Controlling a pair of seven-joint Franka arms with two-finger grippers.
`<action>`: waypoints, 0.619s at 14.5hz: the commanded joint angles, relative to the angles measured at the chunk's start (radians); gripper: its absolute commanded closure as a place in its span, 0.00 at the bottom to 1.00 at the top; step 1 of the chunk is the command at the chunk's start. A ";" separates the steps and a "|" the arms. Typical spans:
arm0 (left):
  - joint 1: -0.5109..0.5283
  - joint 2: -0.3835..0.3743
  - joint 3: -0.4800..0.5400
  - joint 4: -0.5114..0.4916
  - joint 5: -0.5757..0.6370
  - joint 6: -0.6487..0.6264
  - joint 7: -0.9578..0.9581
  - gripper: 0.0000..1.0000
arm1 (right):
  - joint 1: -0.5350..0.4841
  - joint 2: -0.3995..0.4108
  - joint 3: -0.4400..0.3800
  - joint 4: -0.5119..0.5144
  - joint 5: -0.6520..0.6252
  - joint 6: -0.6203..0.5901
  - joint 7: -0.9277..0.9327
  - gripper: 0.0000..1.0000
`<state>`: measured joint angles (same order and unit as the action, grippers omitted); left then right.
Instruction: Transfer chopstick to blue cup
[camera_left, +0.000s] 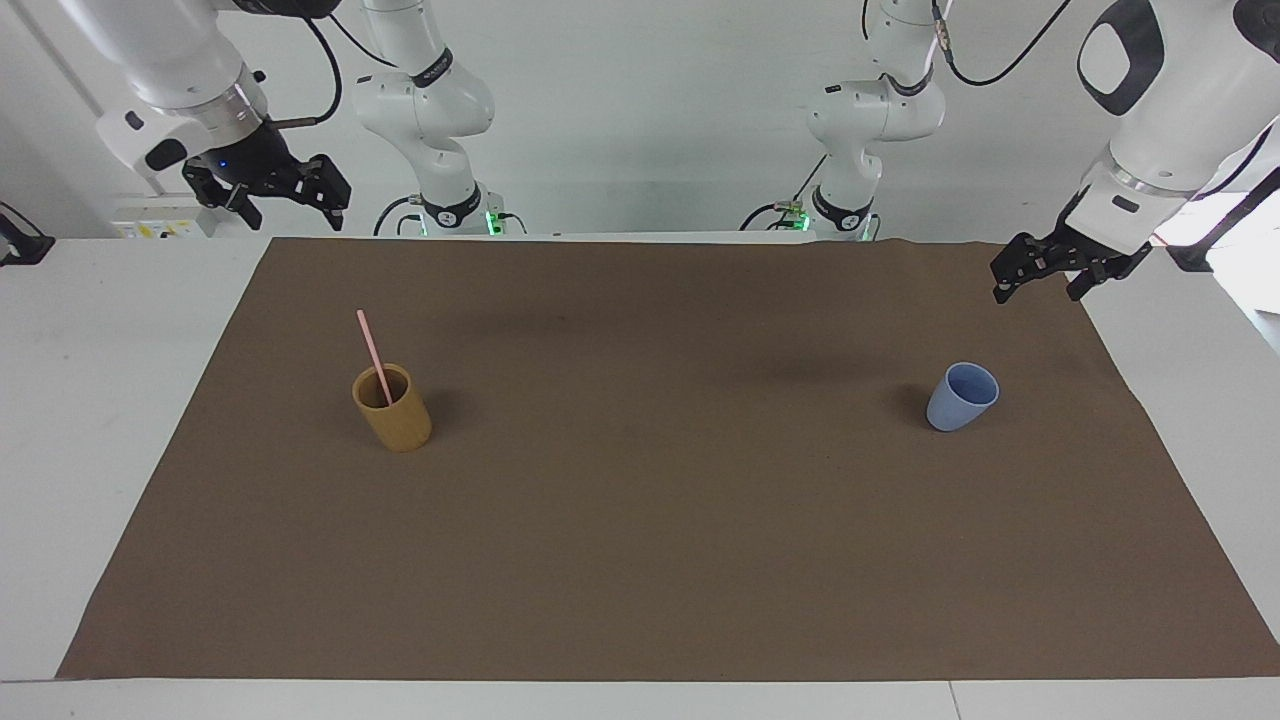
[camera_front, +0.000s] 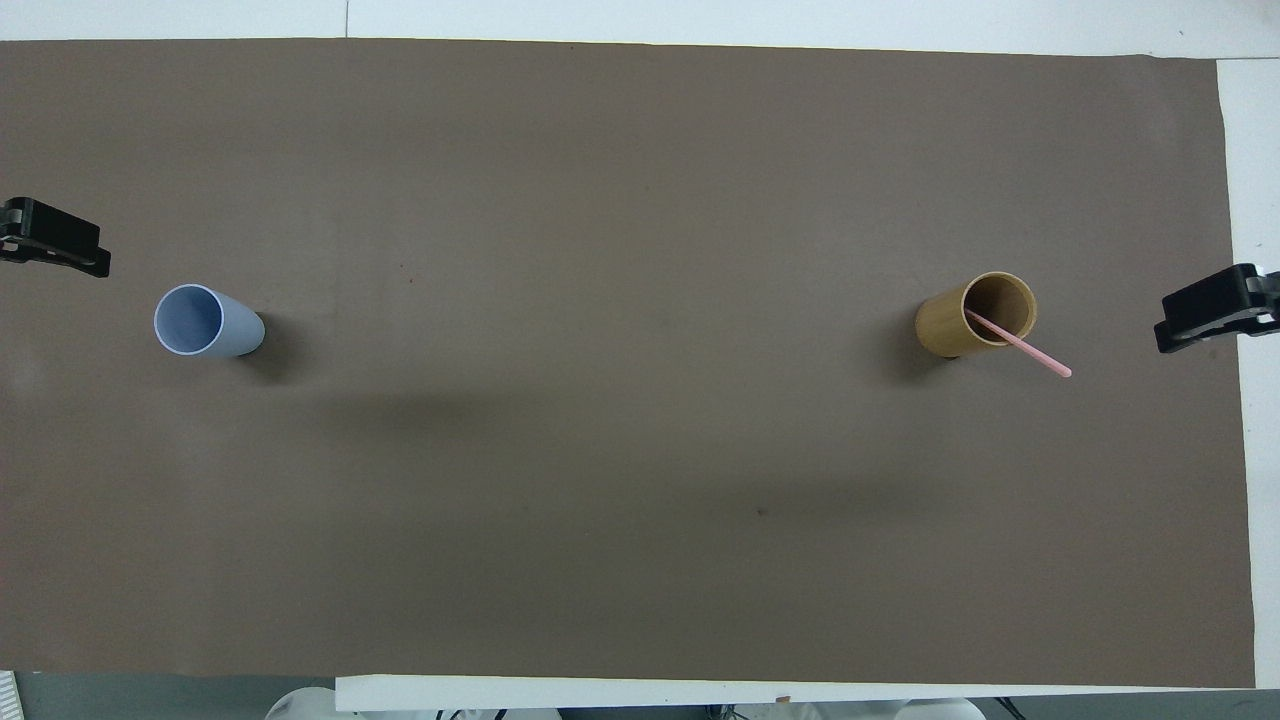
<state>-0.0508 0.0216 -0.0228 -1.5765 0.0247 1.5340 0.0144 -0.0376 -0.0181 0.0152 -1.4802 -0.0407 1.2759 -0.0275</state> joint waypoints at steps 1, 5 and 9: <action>0.006 -0.011 0.007 0.000 -0.026 -0.017 0.006 0.00 | -0.001 -0.017 -0.001 -0.025 0.016 0.020 -0.008 0.00; 0.008 -0.046 0.011 -0.087 -0.026 0.058 0.024 0.00 | -0.001 -0.019 -0.001 -0.025 0.018 0.019 -0.008 0.00; 0.016 -0.164 0.014 -0.425 -0.026 0.366 -0.023 0.00 | -0.001 -0.017 0.000 -0.025 0.019 0.017 -0.008 0.00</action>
<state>-0.0432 -0.0525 -0.0134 -1.8123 0.0119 1.7750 0.0161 -0.0341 -0.0181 0.0155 -1.4802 -0.0406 1.2759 -0.0275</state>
